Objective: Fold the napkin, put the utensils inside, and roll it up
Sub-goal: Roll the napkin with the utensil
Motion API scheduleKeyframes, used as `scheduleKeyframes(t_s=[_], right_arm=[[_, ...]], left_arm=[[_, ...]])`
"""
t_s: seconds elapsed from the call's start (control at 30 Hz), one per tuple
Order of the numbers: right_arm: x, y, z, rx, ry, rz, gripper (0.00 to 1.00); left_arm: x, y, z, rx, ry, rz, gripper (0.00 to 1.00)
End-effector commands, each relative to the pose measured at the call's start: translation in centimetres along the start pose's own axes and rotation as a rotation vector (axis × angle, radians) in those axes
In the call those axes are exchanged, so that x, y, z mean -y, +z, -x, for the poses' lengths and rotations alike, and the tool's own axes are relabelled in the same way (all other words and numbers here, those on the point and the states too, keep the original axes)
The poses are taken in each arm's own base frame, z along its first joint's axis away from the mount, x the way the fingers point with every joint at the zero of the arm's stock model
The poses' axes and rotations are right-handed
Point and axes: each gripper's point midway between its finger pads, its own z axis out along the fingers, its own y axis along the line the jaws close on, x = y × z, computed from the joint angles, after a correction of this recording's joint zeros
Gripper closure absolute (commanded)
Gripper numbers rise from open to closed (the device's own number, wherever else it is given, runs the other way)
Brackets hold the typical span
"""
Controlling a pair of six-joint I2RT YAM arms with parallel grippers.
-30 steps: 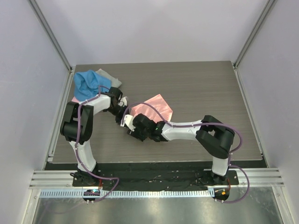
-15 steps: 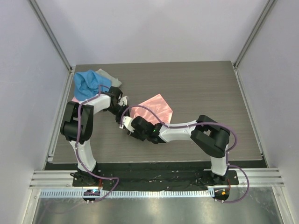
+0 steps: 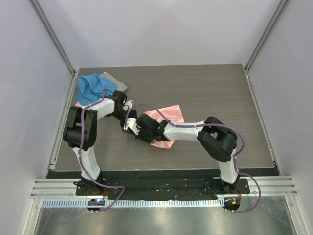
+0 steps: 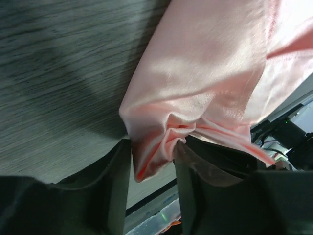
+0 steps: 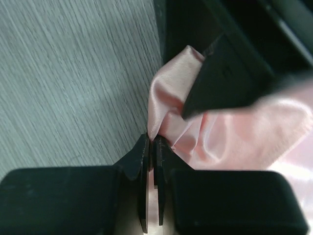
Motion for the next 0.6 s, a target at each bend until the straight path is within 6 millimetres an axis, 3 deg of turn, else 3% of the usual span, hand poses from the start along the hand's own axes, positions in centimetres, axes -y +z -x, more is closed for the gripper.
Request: scheduleKeyframes(t_s=[0.0, 0.23, 0.57], right_arm=[[-4.2, 0.6, -4.1, -0.148, 0.107, 0.257, 0.95], [-3.5, -0.1, -3.5, -0.119, 0.243, 0.379, 0.99], [-2.6, -0.3, -3.2, -0.071, 0.361, 0.474, 0.99]], left_arm=[[0.9, -2.2, 1.6, 0.095, 0.014, 0.010, 0.50], [-0.7, -3.8, 2.2, 0.199, 0.004, 0.100, 0.29], [0.4, -5.0, 3.1, 0.368, 0.022, 0.027, 0.20]])
